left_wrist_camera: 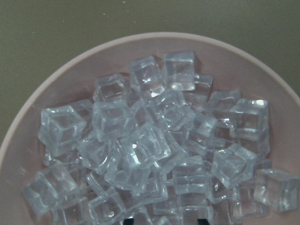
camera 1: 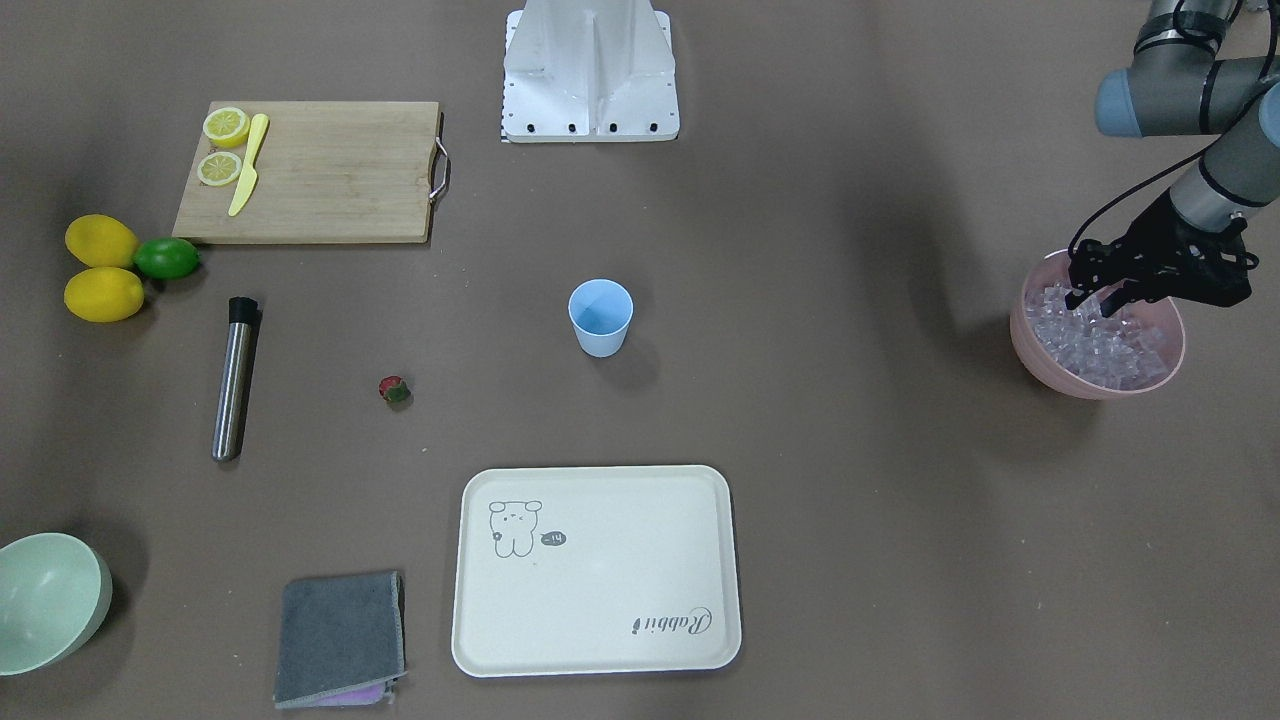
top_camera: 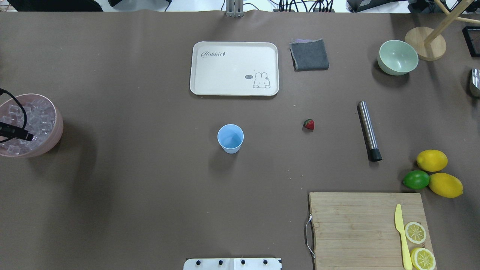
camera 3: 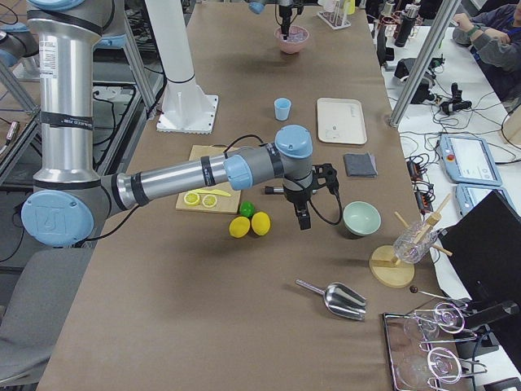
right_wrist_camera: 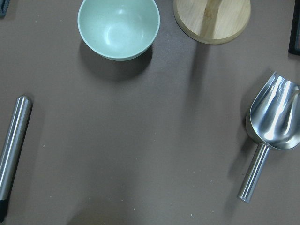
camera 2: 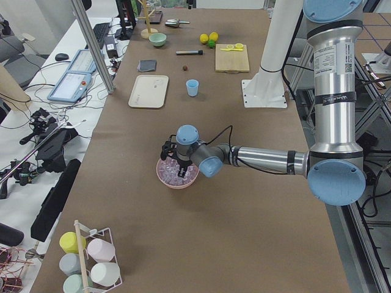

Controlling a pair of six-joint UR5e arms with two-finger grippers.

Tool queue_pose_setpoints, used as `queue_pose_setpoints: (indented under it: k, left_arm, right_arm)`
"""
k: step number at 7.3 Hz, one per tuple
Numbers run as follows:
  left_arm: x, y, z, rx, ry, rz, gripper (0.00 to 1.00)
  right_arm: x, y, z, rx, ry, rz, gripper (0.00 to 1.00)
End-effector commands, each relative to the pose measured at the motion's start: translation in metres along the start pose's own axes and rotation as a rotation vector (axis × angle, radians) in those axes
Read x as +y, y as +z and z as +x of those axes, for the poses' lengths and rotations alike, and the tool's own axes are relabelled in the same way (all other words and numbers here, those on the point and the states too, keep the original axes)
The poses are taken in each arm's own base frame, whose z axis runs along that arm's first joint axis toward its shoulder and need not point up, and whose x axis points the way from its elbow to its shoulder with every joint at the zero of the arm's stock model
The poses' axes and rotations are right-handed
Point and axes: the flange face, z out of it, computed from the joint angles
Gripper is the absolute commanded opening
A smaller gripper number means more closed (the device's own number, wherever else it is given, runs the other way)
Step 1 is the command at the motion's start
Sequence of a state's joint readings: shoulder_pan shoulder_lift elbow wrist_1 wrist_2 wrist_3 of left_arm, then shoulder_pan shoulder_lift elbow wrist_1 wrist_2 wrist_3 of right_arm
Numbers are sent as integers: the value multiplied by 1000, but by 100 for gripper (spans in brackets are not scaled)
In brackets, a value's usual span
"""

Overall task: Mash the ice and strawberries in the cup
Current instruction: 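Lower the left gripper into the pink ice bowl and grasp an ice cube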

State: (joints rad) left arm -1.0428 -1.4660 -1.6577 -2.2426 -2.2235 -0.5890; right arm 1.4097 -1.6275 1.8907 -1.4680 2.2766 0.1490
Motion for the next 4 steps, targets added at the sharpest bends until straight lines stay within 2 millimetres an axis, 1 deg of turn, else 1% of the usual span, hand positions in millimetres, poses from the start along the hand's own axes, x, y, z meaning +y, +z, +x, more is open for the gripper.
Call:
queue_pose_setpoints:
  k: [1,2,3,4]
  left_arm:
    - [-1,-1,2,5,2,1,19]
    - [0,-3,4,8,5,3,0]
    - [-1,-10,7,15,9,12,0]
    - [-1,-19,18,75,18,-9,0]
  right_arm:
    - [0,0,0,0,-1,1,100]
    - [0,0,0,0,0,-1,100]
    - [0,0,0,0,0,-1,100]
    - [1,0,0,0,-1,-1,100]
